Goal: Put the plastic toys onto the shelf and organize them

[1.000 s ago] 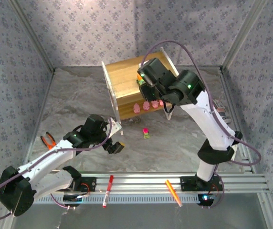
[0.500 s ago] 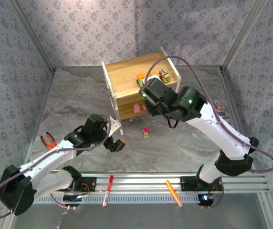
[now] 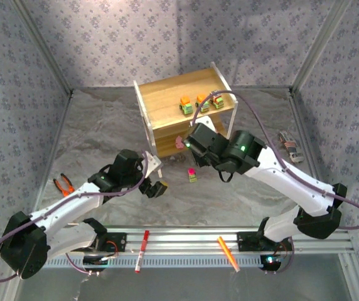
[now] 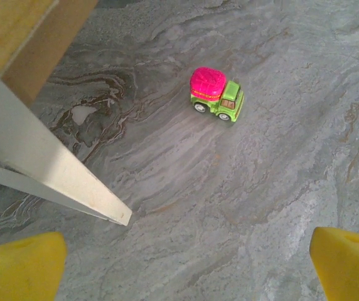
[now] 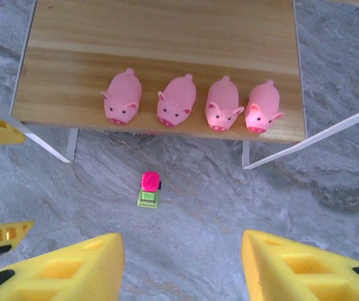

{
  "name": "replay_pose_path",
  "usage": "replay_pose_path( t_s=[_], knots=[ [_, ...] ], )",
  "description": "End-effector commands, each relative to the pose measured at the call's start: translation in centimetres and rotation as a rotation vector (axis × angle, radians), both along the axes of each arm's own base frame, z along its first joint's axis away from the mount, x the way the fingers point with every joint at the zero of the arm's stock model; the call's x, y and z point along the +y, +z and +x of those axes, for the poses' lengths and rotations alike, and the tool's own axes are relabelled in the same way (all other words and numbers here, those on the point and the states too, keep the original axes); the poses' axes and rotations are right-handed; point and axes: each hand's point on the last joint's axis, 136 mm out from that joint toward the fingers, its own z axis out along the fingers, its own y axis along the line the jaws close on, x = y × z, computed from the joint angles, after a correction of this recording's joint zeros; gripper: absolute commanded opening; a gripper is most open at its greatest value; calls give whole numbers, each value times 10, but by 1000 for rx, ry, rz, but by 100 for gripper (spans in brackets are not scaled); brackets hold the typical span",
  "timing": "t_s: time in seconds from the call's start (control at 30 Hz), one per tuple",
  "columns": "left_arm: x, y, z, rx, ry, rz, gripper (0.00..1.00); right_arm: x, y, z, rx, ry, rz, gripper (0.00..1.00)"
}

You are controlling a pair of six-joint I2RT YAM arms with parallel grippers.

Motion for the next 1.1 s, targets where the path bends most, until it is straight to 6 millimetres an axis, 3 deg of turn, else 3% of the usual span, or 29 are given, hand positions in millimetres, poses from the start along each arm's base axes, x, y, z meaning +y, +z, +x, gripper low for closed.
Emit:
replay_pose_path(
  t_s=[0.0, 0.7, 0.9, 1.07],
  knots=[
    [-8, 0, -2, -1, -22, -44, 100, 1, -3, -4, 3, -28, 55, 54],
    [-7, -12, -1, -45, -27, -59, 100, 25, -115, -19, 147, -64, 88, 57],
    [-7, -13, -1, -49, -26, -61, 100, 24, -147, -19, 191, -83, 67, 58],
    [-7, -13, -2, -55, -27, -61, 100, 29, -162, -17, 184, -77, 94, 63]
  ],
)
